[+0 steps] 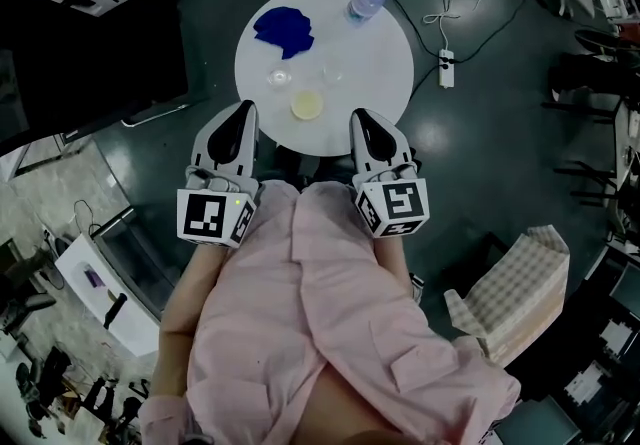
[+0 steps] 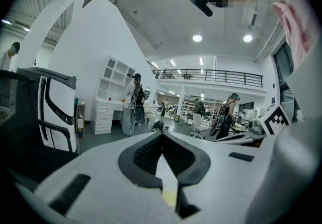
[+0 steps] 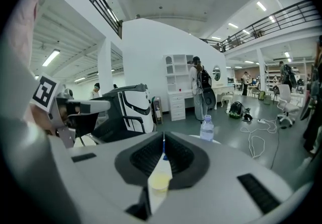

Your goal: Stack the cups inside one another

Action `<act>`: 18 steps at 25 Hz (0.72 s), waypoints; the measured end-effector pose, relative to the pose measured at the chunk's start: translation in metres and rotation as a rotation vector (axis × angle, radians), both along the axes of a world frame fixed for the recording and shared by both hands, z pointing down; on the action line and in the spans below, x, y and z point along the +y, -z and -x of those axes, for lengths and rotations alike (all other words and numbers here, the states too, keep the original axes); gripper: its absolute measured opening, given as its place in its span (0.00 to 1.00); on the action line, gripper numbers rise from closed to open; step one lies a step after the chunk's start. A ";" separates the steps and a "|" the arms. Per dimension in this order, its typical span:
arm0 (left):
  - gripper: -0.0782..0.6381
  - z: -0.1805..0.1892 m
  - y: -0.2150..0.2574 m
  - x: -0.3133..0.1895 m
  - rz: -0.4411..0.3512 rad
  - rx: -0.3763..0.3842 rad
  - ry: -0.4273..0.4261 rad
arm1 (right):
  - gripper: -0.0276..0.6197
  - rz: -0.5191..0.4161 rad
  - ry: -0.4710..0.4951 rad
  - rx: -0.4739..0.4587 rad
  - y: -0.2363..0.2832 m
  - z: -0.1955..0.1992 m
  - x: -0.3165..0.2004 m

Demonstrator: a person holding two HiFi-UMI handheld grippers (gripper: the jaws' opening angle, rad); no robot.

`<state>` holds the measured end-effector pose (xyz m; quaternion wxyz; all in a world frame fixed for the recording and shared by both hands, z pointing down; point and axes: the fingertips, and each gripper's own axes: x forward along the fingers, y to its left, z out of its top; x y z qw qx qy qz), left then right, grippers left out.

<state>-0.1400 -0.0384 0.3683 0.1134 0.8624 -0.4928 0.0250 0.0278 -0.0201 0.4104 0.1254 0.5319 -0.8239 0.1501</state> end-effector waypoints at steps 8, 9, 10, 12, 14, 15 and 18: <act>0.12 -0.018 0.005 0.004 -0.041 -0.043 -0.033 | 0.09 -0.016 0.060 0.054 -0.007 0.004 -0.002; 0.12 -0.020 0.005 0.004 -0.039 -0.044 -0.039 | 0.09 -0.010 0.062 0.055 -0.009 0.004 -0.002; 0.12 -0.020 0.003 0.004 -0.035 -0.045 -0.041 | 0.09 -0.004 0.067 0.055 -0.011 0.005 -0.002; 0.12 -0.019 0.000 0.004 -0.022 -0.043 -0.040 | 0.09 0.006 0.079 0.053 -0.015 0.008 -0.002; 0.12 -0.017 -0.003 0.005 -0.008 -0.036 -0.035 | 0.09 0.013 0.090 0.054 -0.017 0.011 -0.001; 0.12 -0.017 -0.004 0.006 -0.003 -0.031 -0.031 | 0.09 0.016 0.097 0.056 -0.018 0.011 -0.001; 0.12 -0.018 -0.004 0.008 0.004 -0.027 -0.024 | 0.09 0.024 0.130 0.062 -0.017 0.018 0.000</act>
